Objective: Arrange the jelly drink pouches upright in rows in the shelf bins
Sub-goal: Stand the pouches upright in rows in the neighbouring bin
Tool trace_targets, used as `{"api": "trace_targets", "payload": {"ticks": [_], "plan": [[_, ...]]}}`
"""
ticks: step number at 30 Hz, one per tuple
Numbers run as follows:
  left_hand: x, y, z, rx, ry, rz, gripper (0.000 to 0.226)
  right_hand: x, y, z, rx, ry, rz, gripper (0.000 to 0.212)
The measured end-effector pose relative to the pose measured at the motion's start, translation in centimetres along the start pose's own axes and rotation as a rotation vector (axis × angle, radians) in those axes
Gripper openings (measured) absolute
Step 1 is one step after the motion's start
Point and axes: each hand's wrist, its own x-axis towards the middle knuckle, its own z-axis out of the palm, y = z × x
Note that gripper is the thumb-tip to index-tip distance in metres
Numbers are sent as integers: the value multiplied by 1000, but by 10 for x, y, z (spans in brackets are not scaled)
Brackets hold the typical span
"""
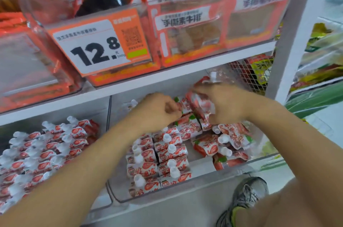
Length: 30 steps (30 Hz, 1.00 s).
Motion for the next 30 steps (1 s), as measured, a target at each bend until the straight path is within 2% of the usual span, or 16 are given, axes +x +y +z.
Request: {"api": "trace_targets", "payload": {"ticks": [2, 3, 6, 9, 12, 15, 16, 19, 25, 28, 30], "plan": [[37, -5, 10, 79, -128, -59, 33, -2, 2, 10, -66, -93, -9, 60], [51, -8, 16, 95, -186, -92, 43, -1, 3, 14, -70, -106, -13, 58], [73, -14, 32, 74, -288, -204, 57, -1, 7, 20, -32, -128, 7, 75], [75, -17, 36, -57, -311, -280, 64, -1, 9, 21, -47, -117, -13, 84], [73, -21, 36, 12, -296, -314, 73, 1, 9, 20, -33, -65, 3, 65], [70, -22, 37, 65, -311, -300, 77, 6, 5, 25, -57, -34, 14, 61], [70, -22, 36, 74, -318, -303, 79, 7, 3, 27, -54, -5, 11, 51], [69, -21, 33, 96, -346, -292, 71, 5, -2, 27, -55, 99, 24, 28], [63, -17, 33, 121, -397, -275, 49, -1, 4, 19, -17, 40, 82, 61], [60, -16, 35, 32, -402, -265, 39, -11, 15, 5, -90, -13, 140, 45], [60, -17, 35, -11, -367, -283, 40, -16, 18, 0, -131, -54, 162, 39]]}}
